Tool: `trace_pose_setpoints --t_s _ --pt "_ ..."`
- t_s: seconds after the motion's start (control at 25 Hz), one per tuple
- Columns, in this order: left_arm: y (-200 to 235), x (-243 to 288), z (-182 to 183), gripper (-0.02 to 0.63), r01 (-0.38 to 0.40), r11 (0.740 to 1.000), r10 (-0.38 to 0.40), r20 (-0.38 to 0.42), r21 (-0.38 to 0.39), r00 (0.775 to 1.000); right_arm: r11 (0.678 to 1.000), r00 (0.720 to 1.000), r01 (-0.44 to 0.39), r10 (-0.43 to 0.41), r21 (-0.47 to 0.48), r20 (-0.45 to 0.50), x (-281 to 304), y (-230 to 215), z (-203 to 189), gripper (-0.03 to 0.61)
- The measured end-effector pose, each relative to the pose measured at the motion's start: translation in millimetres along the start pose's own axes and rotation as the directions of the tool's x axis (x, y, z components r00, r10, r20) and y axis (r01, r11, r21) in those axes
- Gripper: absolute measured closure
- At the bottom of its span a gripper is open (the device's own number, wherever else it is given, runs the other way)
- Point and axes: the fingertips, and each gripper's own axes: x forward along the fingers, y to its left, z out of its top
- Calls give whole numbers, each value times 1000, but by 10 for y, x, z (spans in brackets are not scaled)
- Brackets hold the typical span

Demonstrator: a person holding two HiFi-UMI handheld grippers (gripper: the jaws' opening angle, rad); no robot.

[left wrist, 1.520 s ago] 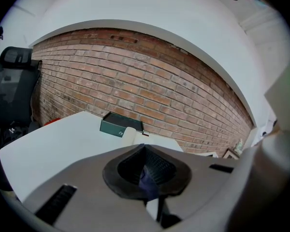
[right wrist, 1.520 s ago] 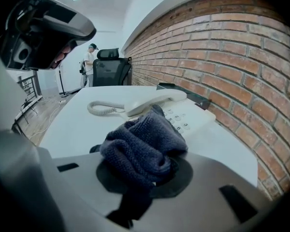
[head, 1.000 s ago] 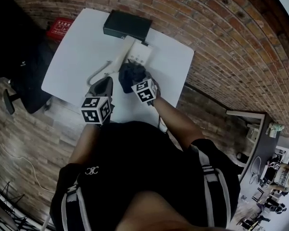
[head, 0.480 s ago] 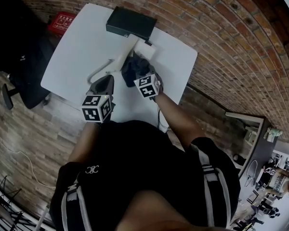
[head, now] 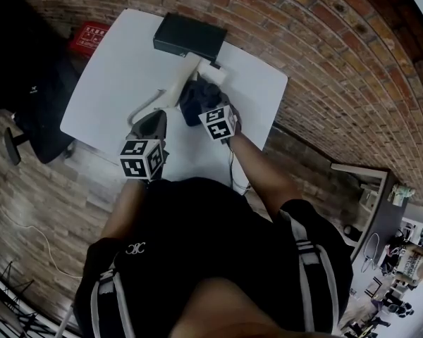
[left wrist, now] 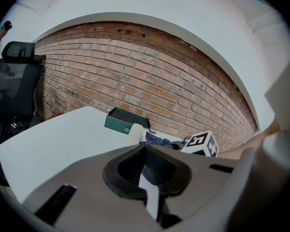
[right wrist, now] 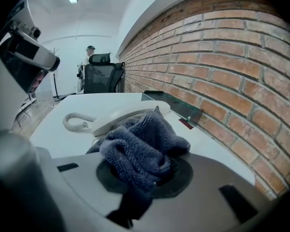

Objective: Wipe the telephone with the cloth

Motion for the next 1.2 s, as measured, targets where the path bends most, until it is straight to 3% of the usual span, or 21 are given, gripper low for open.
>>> trace_pose_setpoints --t_s 0.24,0.44,0.64,0.84,0.96,1.08,1.2 --pt "-40 -7 5 621 6 1000 -6 -5 13 1000 997 998 59 -58 51 -18 19 -265 22 532" --pt "-30 -55 60 621 2 1000 -2 8 17 1000 975 978 210 -210 78 -12 -99 -608 70 532" --pt "78 -124 159 621 -29 1000 30 46 -10 998 962 972 212 -226 170 68 -324 -646 196 532" --pt "105 -218 358 621 -40 999 40 95 5 995 949 940 181 -244 258 237 -827 -636 649 532" --pt "69 -296 469 621 -70 994 60 122 82 991 953 899 134 -232 272 371 -1239 -569 999 532" --pt "-42 -336 495 621 -89 979 66 127 182 990 971 860 99 -193 217 473 -1615 -370 1218 532" --pt "-158 -349 461 621 -65 980 42 123 186 992 978 842 77 -168 194 512 -1917 -171 1203 532"
